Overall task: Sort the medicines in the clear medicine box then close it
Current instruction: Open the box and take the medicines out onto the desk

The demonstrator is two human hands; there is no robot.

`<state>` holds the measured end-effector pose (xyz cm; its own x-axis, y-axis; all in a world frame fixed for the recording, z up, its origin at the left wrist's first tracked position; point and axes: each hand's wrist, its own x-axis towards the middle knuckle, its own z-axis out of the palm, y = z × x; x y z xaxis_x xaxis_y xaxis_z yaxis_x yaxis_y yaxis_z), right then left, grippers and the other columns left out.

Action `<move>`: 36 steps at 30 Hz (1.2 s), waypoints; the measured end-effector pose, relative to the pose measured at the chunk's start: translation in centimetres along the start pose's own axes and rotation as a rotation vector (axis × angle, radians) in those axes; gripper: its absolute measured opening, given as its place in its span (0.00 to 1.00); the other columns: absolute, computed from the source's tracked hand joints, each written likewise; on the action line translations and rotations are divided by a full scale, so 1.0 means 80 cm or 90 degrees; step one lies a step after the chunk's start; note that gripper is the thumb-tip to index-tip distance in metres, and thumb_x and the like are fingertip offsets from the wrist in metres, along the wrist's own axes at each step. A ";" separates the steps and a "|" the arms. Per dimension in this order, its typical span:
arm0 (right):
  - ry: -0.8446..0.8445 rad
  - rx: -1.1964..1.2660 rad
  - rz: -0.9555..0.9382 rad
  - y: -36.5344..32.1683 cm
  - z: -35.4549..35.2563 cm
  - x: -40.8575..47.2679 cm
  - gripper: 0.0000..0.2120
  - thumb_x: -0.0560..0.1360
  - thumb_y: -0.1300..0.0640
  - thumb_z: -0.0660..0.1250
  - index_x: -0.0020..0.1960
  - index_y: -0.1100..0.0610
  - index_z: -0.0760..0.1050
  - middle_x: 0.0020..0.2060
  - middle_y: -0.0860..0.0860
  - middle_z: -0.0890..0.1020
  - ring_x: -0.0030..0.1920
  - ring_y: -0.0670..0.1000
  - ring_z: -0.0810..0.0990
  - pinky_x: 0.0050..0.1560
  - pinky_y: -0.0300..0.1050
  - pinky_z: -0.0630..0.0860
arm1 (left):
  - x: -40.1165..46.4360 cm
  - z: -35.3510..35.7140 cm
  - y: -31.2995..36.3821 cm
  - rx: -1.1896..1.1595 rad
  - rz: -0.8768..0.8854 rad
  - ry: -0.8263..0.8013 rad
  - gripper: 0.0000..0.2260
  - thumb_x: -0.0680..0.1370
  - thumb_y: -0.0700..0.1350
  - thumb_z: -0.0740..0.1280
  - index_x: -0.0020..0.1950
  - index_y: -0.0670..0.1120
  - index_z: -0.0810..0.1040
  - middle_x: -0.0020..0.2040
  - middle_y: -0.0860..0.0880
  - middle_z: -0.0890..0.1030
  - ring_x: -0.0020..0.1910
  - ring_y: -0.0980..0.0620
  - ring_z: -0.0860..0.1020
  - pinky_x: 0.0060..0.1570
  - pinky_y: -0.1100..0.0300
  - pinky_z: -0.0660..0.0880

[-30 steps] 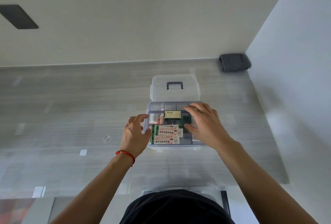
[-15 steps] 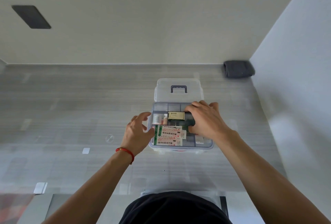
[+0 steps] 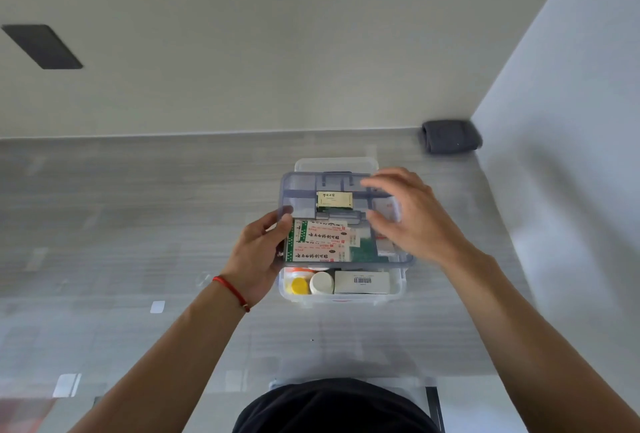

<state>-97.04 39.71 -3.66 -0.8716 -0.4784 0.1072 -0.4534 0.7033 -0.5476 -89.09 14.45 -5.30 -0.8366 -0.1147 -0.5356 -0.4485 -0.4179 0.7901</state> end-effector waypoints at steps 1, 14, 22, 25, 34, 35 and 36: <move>0.052 0.044 0.021 0.006 0.000 0.001 0.23 0.77 0.51 0.69 0.71 0.51 0.74 0.67 0.47 0.76 0.67 0.46 0.73 0.72 0.52 0.69 | 0.006 -0.001 0.005 -0.008 0.000 -0.005 0.12 0.83 0.42 0.62 0.64 0.41 0.77 0.54 0.37 0.83 0.54 0.40 0.82 0.51 0.46 0.83; 0.098 0.508 0.475 0.064 0.046 0.074 0.20 0.80 0.67 0.63 0.47 0.42 0.80 0.40 0.46 0.88 0.42 0.47 0.88 0.44 0.44 0.84 | 0.154 0.017 0.058 0.090 -0.067 0.029 0.11 0.84 0.44 0.61 0.60 0.37 0.76 0.56 0.36 0.80 0.59 0.36 0.80 0.61 0.41 0.78; 0.064 0.408 0.518 0.101 0.078 0.117 0.14 0.81 0.66 0.61 0.56 0.54 0.83 0.51 0.52 0.87 0.50 0.54 0.86 0.52 0.56 0.85 | 0.221 0.039 0.067 0.309 -0.108 0.095 0.11 0.82 0.39 0.60 0.61 0.36 0.76 0.52 0.39 0.81 0.56 0.40 0.82 0.59 0.45 0.80; 0.031 0.367 0.518 0.111 0.088 0.124 0.15 0.81 0.67 0.62 0.62 0.55 0.81 0.57 0.52 0.85 0.52 0.52 0.84 0.47 0.44 0.82 | 0.227 0.044 0.059 0.359 -0.135 0.107 0.12 0.81 0.40 0.61 0.60 0.37 0.77 0.56 0.39 0.83 0.59 0.42 0.80 0.60 0.45 0.79; -0.078 0.332 0.531 0.141 0.092 0.123 0.17 0.80 0.69 0.64 0.67 0.60 0.78 0.58 0.58 0.84 0.58 0.58 0.83 0.63 0.57 0.80 | 0.225 0.029 0.044 0.317 -0.184 0.060 0.18 0.79 0.54 0.61 0.61 0.43 0.76 0.53 0.41 0.81 0.55 0.42 0.80 0.60 0.44 0.78; -0.075 0.332 0.531 0.141 0.093 0.121 0.16 0.79 0.69 0.64 0.65 0.60 0.78 0.58 0.58 0.84 0.57 0.58 0.84 0.62 0.58 0.80 | 0.225 0.029 0.042 0.311 -0.182 0.062 0.17 0.79 0.54 0.61 0.60 0.43 0.75 0.53 0.41 0.80 0.56 0.42 0.80 0.60 0.45 0.78; -0.070 0.333 0.531 0.140 0.094 0.119 0.14 0.79 0.69 0.64 0.63 0.61 0.78 0.56 0.59 0.85 0.55 0.59 0.84 0.61 0.59 0.80 | 0.224 0.029 0.041 0.302 -0.178 0.067 0.16 0.79 0.54 0.61 0.58 0.44 0.75 0.54 0.41 0.81 0.55 0.42 0.80 0.59 0.46 0.78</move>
<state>-109.01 39.08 -15.03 -0.8401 0.0005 -0.5425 0.4604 0.5294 -0.7126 -106.29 13.09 -11.64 -0.6407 -0.1570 -0.7516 -0.7614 0.0039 0.6483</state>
